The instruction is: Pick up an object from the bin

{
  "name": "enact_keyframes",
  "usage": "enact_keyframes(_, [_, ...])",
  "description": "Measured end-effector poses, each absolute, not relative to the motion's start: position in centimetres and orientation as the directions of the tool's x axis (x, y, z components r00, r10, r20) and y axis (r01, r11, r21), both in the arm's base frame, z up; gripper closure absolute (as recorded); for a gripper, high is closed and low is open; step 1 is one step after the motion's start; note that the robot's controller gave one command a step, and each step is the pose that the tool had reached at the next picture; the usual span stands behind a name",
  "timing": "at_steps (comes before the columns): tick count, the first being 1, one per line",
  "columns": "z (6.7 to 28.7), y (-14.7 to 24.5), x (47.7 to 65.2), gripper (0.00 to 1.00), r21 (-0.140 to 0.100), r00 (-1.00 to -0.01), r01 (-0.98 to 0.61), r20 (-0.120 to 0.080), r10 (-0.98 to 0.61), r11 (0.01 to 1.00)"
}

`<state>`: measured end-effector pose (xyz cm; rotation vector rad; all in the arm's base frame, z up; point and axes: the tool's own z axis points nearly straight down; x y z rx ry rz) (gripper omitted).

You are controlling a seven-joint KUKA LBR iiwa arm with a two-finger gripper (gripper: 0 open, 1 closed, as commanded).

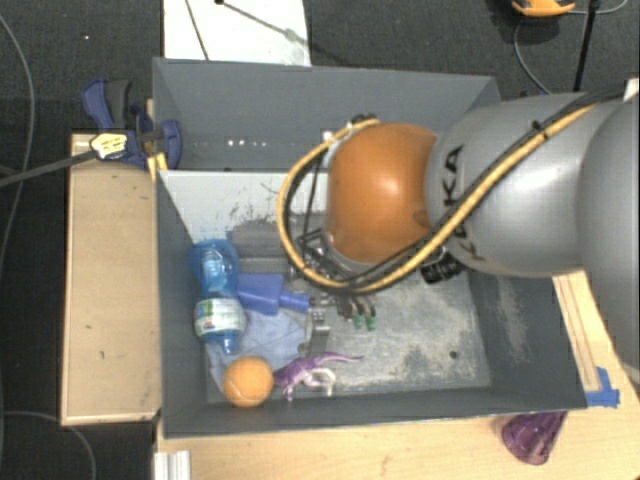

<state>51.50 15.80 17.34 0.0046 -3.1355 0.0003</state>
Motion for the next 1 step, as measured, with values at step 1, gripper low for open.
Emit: enact_keyframes(1, [17.79,15.73,51.69,0.0,0.001,-1.0,0.001,-0.002,0.001,1.0])
